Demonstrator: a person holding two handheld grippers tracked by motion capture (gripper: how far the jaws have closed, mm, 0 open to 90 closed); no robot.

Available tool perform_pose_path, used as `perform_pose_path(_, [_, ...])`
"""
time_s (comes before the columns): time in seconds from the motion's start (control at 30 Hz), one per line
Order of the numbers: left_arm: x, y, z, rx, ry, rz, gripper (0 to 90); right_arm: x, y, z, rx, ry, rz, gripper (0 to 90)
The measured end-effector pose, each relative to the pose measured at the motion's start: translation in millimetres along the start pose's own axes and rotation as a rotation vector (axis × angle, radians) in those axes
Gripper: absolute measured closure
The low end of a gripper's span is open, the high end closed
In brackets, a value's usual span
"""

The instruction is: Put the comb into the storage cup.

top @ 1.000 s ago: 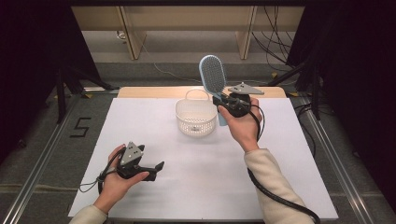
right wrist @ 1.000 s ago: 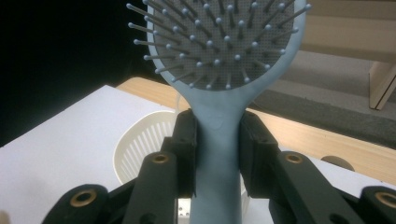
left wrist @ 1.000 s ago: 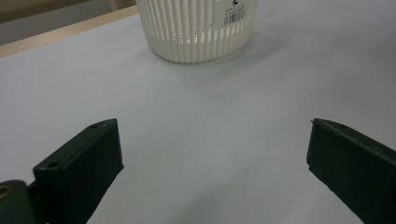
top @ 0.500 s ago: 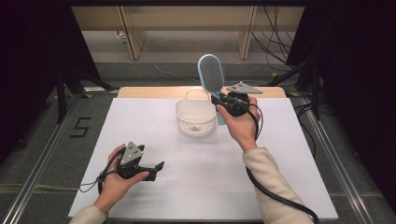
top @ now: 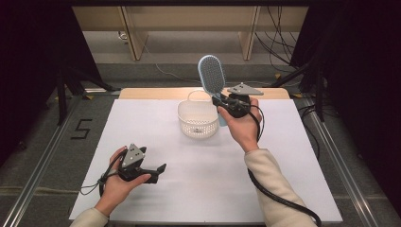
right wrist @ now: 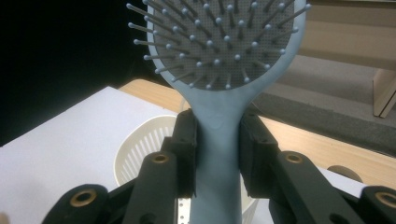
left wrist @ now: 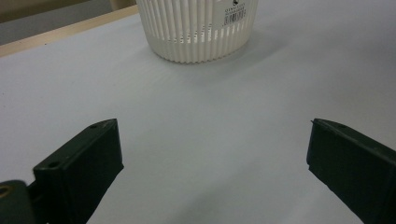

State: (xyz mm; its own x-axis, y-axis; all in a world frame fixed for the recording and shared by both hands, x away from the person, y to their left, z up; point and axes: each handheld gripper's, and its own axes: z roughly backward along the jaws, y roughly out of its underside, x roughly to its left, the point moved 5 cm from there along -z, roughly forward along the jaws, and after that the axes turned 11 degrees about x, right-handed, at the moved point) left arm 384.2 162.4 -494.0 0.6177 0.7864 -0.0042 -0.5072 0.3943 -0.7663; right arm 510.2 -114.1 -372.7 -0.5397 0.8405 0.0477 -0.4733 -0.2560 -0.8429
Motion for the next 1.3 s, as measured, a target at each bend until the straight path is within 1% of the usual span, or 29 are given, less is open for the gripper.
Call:
perform_pose_path(0.5, [-0.1, -0.1, 0.1, -0.002, 0.001, -0.001, 2.8, 1.5, -0.6, -4.8, -0.003, 0.003, 0.011, 70.6])
perform_pose_path(0.97, [-0.1, -0.3, 0.4, -0.001, -0.001, -0.003, 2.8, 1.2, -1.9, -9.4, -0.010, 0.011, 0.008, 70.6])
perform_pose_path(1.3, [-0.1, -0.6, 0.2, 0.000, 0.005, 0.005, 2.7, 1.9, -4.7, -11.7, -0.015, 0.008, 0.006, 70.6])
